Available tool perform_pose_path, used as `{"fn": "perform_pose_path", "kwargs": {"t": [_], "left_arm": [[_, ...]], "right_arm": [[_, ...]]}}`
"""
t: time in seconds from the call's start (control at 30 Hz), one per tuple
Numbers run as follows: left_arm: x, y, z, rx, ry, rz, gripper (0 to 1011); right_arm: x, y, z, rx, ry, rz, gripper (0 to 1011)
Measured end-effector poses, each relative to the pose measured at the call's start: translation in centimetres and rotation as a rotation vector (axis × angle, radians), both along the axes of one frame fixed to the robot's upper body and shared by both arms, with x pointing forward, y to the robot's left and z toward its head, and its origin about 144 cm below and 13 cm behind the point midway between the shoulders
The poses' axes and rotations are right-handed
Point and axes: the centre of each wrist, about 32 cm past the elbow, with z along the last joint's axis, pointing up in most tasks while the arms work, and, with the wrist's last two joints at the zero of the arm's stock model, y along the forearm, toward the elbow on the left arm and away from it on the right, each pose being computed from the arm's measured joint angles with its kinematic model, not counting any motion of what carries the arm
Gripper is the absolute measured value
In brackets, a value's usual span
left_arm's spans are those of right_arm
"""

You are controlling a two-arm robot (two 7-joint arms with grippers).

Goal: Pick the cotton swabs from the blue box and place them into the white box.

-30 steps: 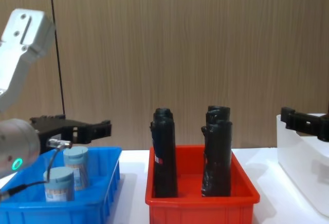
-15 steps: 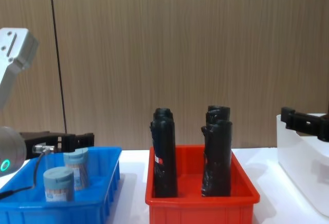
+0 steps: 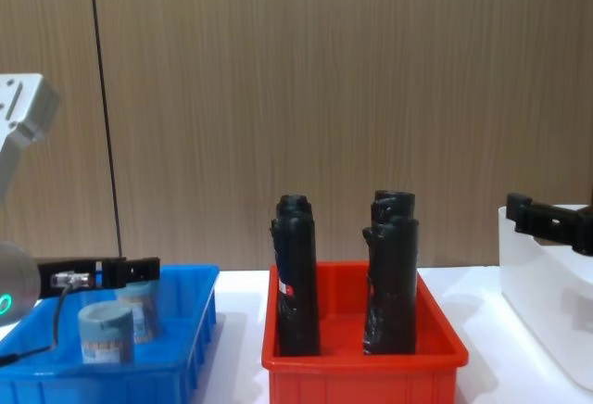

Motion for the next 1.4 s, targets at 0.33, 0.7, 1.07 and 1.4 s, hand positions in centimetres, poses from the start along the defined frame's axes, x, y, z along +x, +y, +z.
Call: {"fn": "perform_pose_path", "kwargs": {"t": [0.33,0.7,1.07,1.4], "left_arm": [[0.3,0.4,-0.6,-0.013,0.043,0.003,1004],[0.5,0.7,-1.1,-0.014,0.077,0.015,1004],[0.6,0.9,-1.6,-0.016,0.096,0.02,1004],[0.8,1.0,-2.0,-0.02,0.105,0.018,1004]], "right_arm": [[0.0,0.0,0.0,0.0,0.0,0.0,1002],[0.0,0.0,0.0,0.0,0.0,0.0,1002],[0.0,0.0,0.0,0.0,0.0,0.0,1002],[0.0,0.0,0.0,0.0,0.0,0.0,1002]]}}
